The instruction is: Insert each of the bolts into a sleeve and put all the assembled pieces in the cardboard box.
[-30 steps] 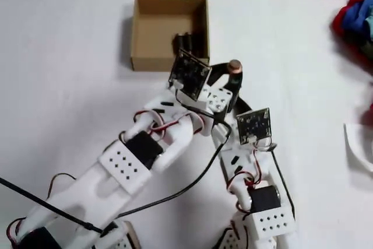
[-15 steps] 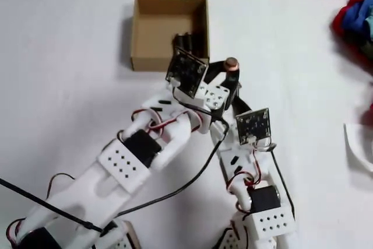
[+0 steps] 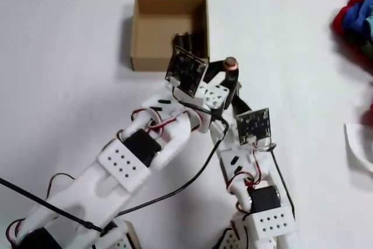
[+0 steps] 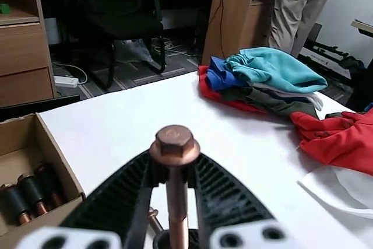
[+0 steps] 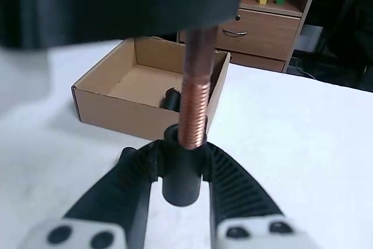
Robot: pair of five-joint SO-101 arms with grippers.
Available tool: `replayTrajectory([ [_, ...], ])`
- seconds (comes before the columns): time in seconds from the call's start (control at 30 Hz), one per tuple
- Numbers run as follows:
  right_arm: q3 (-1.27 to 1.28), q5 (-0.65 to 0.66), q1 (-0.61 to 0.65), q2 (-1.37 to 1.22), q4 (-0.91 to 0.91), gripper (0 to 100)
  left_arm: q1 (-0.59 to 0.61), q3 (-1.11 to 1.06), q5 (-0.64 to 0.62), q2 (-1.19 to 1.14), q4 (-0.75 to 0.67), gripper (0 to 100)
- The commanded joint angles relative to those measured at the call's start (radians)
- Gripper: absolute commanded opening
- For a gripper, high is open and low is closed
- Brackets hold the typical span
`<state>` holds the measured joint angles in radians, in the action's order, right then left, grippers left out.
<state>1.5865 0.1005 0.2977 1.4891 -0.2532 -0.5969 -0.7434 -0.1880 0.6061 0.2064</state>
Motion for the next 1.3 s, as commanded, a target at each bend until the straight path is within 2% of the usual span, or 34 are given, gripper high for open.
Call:
replayTrajectory([
  [0.0,-0.057,0.009,0.005,0.033,-0.001,2.1,0.044,0.031,0.006,0.003,-0.003,3],
  [0.37,-0.057,0.006,0.005,0.031,-0.001,2.1,0.046,0.028,0.005,0.0,-0.003,3],
  [0.83,-0.057,0.006,0.005,0.031,-0.001,2.1,0.011,0.028,0.005,-0.147,0.005,3],
  [1.13,-0.057,0.008,0.004,0.031,-0.001,2.1,0.017,0.039,0.012,-0.144,0.224,3],
  [1.2,-0.057,0.008,0.004,0.031,-0.001,2.1,0.018,0.039,0.012,-0.144,0.249,7],
  [1.27,-0.057,0.009,0.004,0.028,-0.001,2.1,0.02,0.039,0.008,-0.144,0.27,16],
])
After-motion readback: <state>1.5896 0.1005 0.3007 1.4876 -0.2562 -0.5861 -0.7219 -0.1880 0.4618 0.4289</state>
